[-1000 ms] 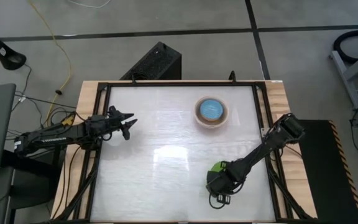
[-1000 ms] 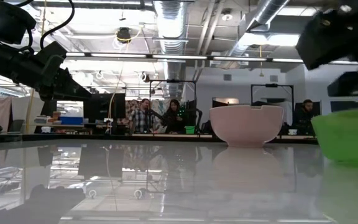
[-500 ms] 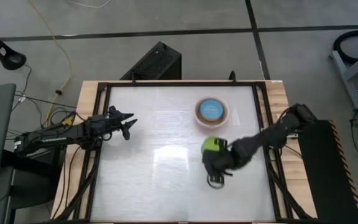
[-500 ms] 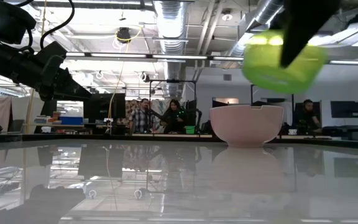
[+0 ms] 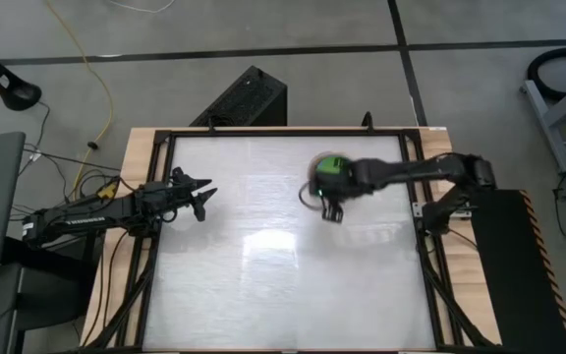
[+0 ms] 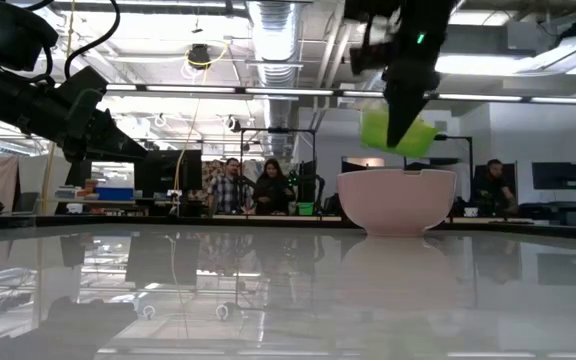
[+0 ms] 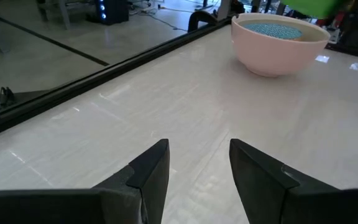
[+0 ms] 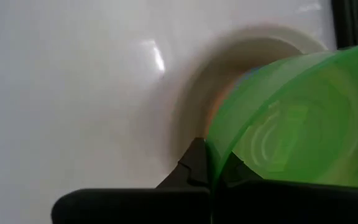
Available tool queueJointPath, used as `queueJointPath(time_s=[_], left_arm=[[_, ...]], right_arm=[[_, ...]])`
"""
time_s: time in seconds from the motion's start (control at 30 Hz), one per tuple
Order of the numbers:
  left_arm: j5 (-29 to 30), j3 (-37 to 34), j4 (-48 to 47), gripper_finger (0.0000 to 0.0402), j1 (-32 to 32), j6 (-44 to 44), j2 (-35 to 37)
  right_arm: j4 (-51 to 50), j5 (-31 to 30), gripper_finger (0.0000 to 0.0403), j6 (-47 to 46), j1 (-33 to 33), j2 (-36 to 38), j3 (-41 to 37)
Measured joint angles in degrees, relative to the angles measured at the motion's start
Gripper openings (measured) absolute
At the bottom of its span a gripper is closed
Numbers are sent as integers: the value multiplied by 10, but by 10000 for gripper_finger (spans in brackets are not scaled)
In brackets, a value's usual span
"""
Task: Nest bowls inside each other
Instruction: Stack the green bowl on top of the blue patterned bowl
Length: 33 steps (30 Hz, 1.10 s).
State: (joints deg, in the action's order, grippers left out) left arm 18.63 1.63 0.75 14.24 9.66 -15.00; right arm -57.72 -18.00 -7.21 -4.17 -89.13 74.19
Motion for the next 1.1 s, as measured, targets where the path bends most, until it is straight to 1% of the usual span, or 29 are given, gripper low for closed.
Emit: queueJointPath(time_s=[0.07,0.17,0.27,0.43,0.53,0.7,0.83,0.97,1.1], left_arm=[[0,0,0,158,0,-4,0],[0,0,0,158,0,-23,0],[-2,0,0,158,0,-36,0],[-2,0,0,158,0,-41,0],[-2,0,0,158,0,-41,0],[-2,0,0,158,0,-41,0],[-2,0,0,158,0,-40,0],[-2,0,0,158,0,-38,0],[-2,0,0,158,0,-32,0]], right_arm=[[1,7,1,21,-34,-4,-5],[20,42,1,61,-77,-11,-11],[55,47,0,90,-102,-11,-29],[65,81,0,94,-135,-4,-50],[88,102,0,94,-140,-8,-67],[119,109,0,94,-133,-9,-95],[120,114,1,92,-135,-9,-98],[119,135,1,92,-136,-9,-99],[118,136,0,92,-137,-9,-99]])
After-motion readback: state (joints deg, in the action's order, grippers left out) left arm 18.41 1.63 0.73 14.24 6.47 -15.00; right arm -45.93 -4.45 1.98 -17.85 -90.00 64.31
